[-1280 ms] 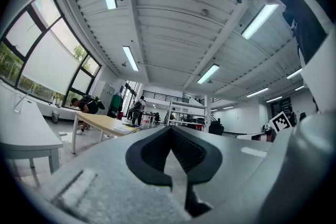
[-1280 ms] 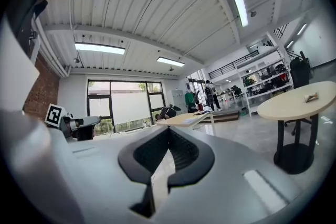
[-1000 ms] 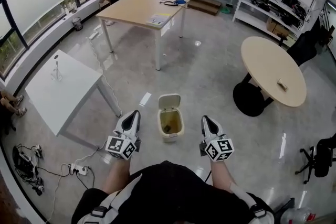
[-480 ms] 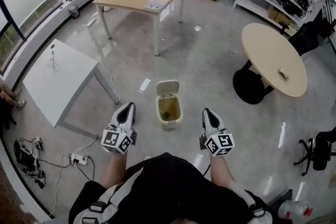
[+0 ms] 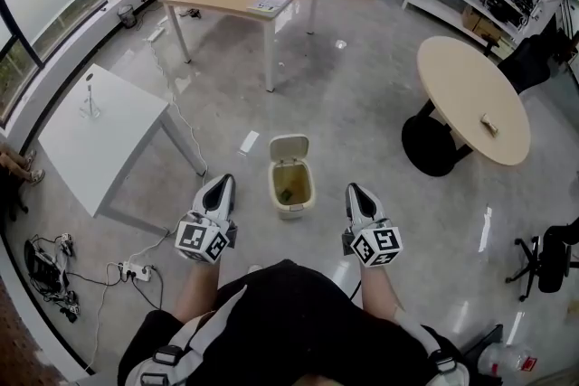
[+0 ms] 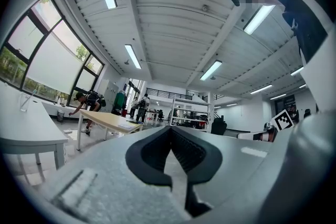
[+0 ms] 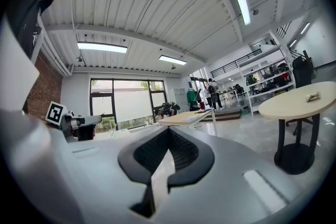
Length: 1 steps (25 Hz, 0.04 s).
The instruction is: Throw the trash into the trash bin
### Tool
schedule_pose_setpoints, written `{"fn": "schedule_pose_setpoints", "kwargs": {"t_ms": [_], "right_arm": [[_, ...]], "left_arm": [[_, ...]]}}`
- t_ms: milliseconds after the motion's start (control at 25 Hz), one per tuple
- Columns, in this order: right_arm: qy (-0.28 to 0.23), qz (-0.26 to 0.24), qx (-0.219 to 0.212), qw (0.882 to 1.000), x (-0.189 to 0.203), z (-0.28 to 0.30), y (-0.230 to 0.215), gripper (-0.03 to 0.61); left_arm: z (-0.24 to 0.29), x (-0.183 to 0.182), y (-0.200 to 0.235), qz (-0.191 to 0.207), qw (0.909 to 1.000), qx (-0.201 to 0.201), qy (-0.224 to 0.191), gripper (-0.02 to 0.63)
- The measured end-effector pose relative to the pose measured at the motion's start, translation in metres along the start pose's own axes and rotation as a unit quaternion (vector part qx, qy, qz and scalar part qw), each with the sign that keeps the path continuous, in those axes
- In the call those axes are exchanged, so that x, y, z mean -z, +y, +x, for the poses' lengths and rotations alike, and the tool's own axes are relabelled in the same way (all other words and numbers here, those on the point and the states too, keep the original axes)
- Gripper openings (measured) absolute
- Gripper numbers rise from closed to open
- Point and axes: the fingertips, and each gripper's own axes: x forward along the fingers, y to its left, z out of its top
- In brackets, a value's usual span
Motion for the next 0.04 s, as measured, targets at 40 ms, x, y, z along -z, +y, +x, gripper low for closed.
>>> {"fn": "schedule_pose_setpoints", "kwargs": {"t_ms": [40], "right_arm": [[0.0, 0.0, 0.0, 1.0, 0.0009, 0.0004, 0.0003, 0.005]], "left_arm": [[-0.0005, 0.0002, 0.0006, 0.0, 1.0, 0.0, 0.0, 0.0]]}}
